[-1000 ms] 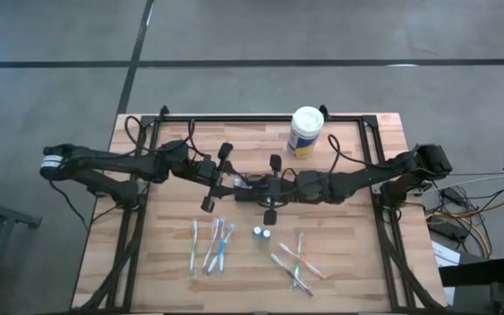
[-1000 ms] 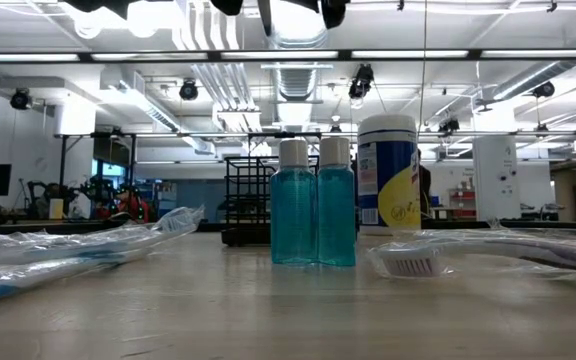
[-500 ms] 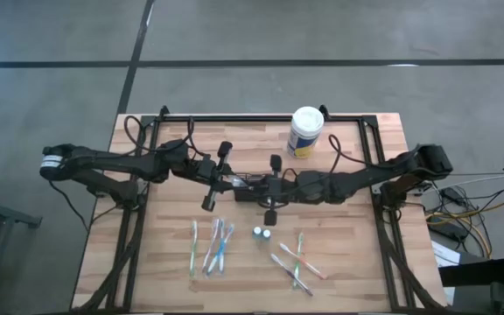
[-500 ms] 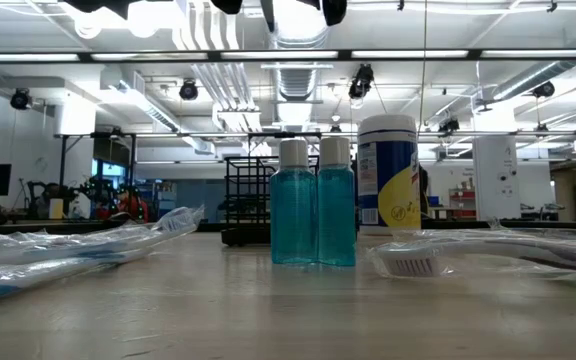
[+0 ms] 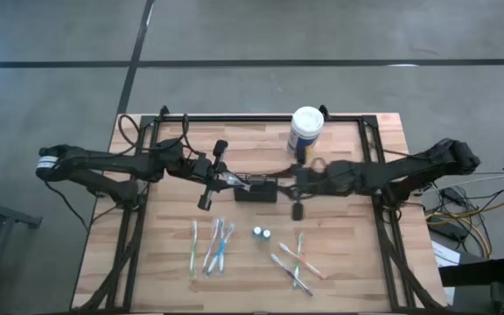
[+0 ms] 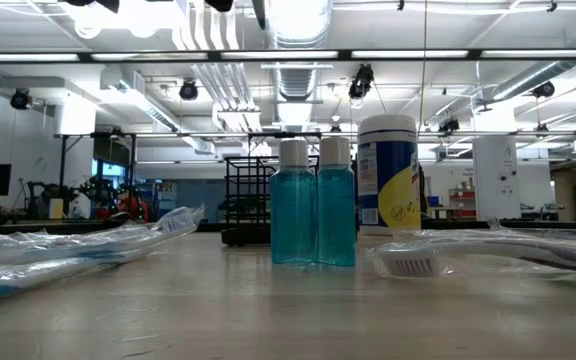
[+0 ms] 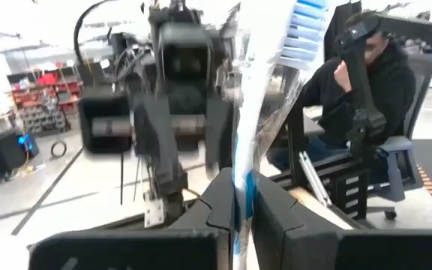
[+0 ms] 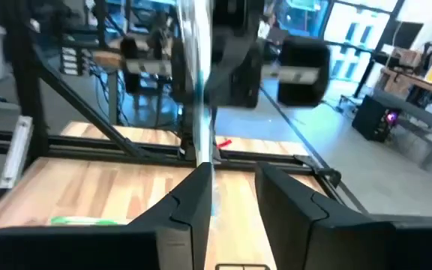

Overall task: Pick & Place toothbrushing station
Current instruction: Put the blue toothbrush into the black wire organizer

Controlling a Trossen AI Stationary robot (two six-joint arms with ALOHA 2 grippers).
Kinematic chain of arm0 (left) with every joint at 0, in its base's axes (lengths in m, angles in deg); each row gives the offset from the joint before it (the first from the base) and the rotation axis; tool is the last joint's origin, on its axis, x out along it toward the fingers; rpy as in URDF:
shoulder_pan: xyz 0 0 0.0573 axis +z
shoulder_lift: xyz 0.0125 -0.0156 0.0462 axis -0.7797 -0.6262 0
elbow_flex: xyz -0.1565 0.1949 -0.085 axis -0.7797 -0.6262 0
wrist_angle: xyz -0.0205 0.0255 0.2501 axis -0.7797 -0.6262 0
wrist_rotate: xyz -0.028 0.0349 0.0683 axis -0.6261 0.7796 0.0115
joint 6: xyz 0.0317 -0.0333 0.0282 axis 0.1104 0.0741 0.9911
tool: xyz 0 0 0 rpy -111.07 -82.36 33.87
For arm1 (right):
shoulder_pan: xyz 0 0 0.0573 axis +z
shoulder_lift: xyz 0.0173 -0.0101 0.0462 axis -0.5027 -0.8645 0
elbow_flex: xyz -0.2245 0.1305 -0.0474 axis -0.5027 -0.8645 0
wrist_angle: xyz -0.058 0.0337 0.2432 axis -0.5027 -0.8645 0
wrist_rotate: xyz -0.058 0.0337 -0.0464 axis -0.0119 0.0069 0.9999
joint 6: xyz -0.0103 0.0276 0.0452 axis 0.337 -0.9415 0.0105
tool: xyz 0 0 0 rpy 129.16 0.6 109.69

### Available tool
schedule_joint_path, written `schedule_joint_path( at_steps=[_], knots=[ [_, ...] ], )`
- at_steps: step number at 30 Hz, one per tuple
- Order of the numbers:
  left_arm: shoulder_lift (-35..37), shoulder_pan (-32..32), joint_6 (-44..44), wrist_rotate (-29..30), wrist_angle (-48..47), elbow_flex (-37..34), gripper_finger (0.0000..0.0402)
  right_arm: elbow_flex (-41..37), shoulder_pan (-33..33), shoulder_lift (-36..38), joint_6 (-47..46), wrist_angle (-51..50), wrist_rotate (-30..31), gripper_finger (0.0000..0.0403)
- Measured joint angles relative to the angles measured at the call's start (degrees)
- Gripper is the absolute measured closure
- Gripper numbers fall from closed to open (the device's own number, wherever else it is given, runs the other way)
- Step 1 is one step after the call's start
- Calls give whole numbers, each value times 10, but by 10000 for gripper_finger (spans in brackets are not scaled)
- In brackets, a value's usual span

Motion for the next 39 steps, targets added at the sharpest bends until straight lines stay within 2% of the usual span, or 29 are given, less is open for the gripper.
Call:
schedule_joint_path(
  at_steps=[4,8,10,18,27,33,39],
  knots=[
    [0,0,4,3,-8,0,378,-64,17,104,20,21,-14,345],
    [0,2,6,4,-8,0,378,-141,15,198,21,68,-81,388],
    [0,2,6,4,-10,0,378,-180,15,239,22,82,-104,391],
    [0,21,26,4,-46,0,378,-326,15,349,7,133,-126,395],
    [-1,57,40,-23,-52,-34,378,-419,9,455,19,138,-125,395],
    [-16,73,40,-38,-1,-83,378,-463,-21,512,19,133,-125,395],
    [-48,75,39,-34,84,-140,378,-490,-30,528,12,138,-121,395]
  ],
)
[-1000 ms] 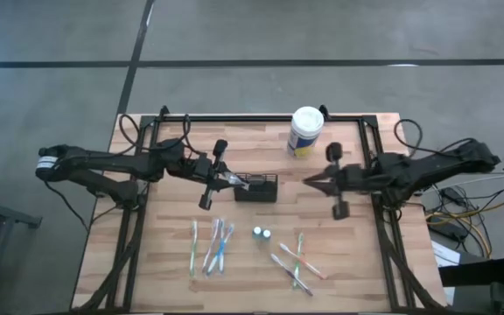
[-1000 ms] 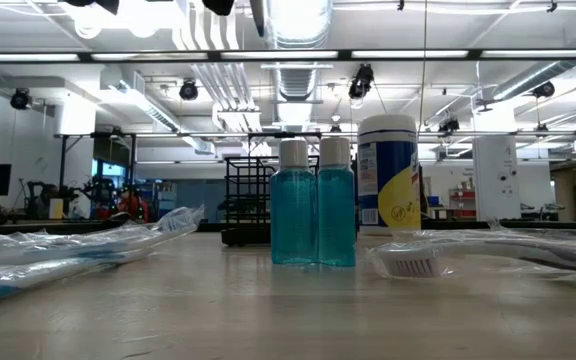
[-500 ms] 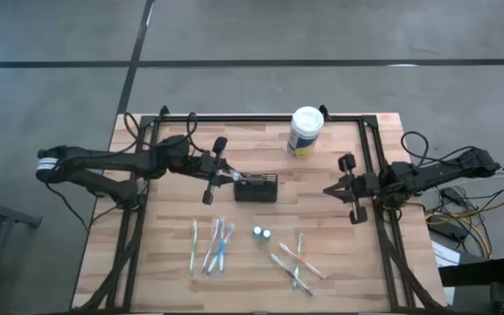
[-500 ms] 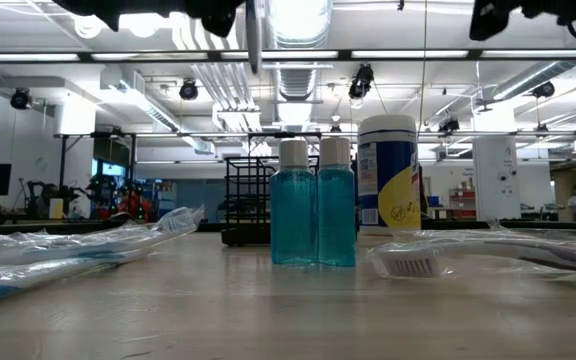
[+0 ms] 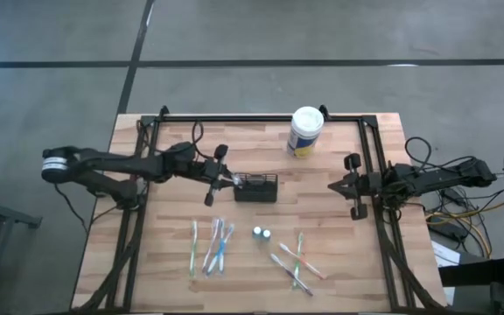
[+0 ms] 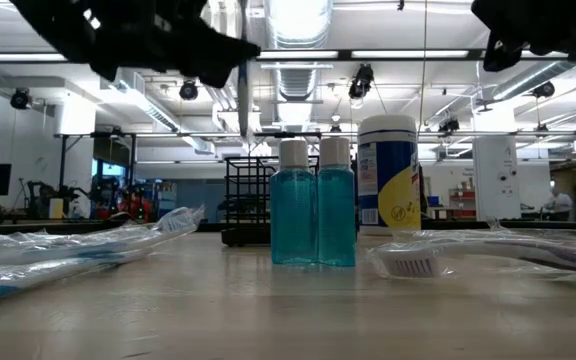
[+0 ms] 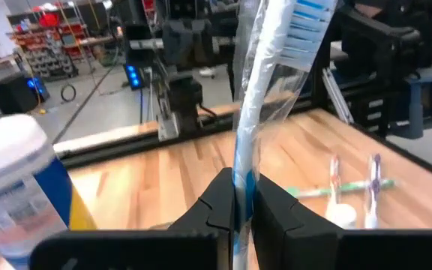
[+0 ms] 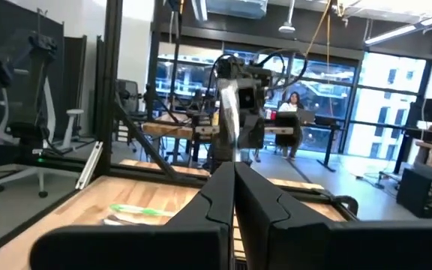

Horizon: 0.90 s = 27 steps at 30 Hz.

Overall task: Pick & Place toothbrushing station
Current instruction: Put the blue toothbrush into the black wire organizer

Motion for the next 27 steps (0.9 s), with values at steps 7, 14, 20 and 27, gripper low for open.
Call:
schedule_joint_path(
  at_steps=[7,14,20,27],
  knots=[
    [-54,7,-4,16,119,-36,378,-1,0,0,-2,0,0,395],
    [-98,18,-14,23,117,-39,378,-3,0,0,-6,-1,0,395],
    [-123,18,-15,23,149,-56,378,-3,0,1,-6,-1,0,395],
    [-147,26,-47,24,287,-114,378,-3,0,1,-8,-1,0,395]
  ],
)
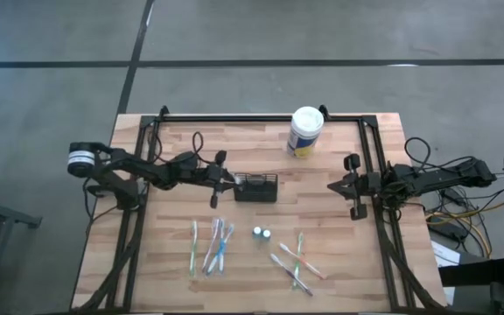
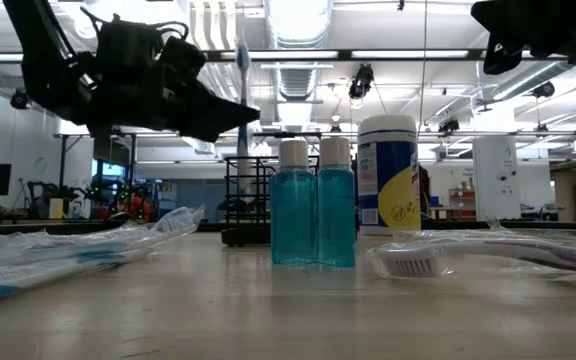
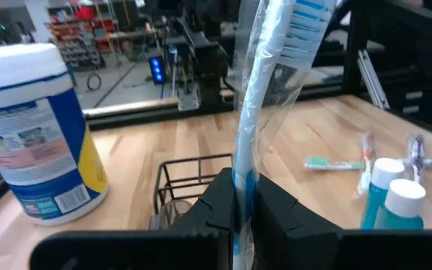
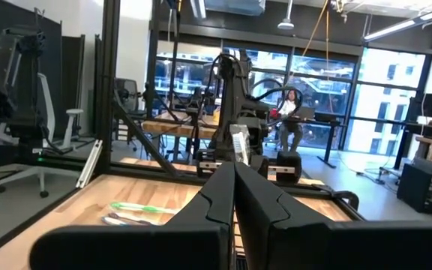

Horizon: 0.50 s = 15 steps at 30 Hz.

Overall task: Pick & Place toothbrushing station
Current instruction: Put the blue toothbrush into the black wire organizer

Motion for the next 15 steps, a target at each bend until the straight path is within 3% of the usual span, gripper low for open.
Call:
schedule_joint_path(
  at_steps=[8,15],
  knots=[
    [-32,21,-57,26,23,-7,378,0,0,0,-2,2,0,395],
    [-62,22,-45,25,34,-4,378,0,0,0,-2,2,0,395]
  ],
)
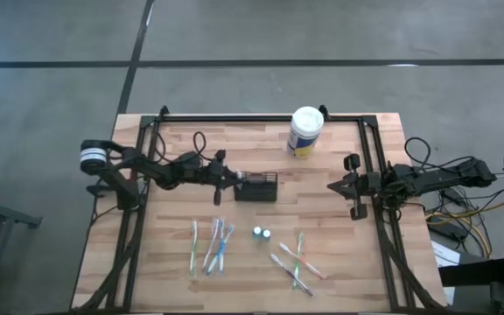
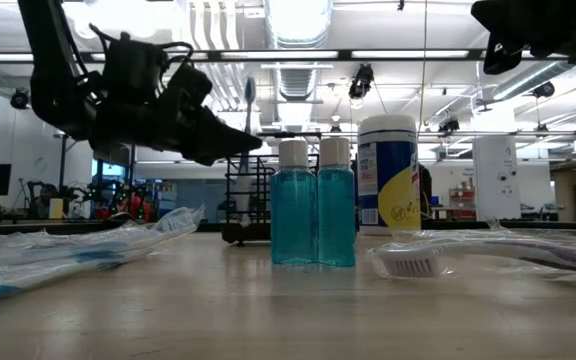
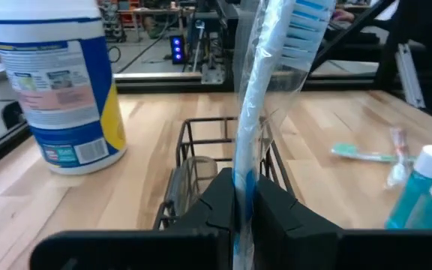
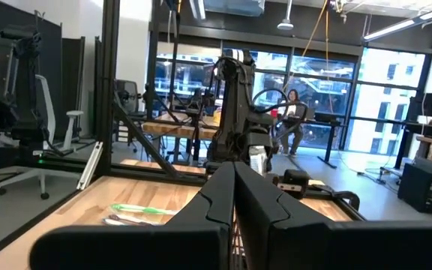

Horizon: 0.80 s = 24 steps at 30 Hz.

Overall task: Pick & Place toothbrushing station
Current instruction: Put the blue toothbrush into the black wire organizer

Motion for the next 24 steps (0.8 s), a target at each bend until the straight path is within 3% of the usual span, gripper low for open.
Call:
schedule_joint_path(
  at_steps=[24],
  knots=[
    [-4,0,0,-27,-8,-4,336,0,0,0,-8,-2,0,394]
  ],
)
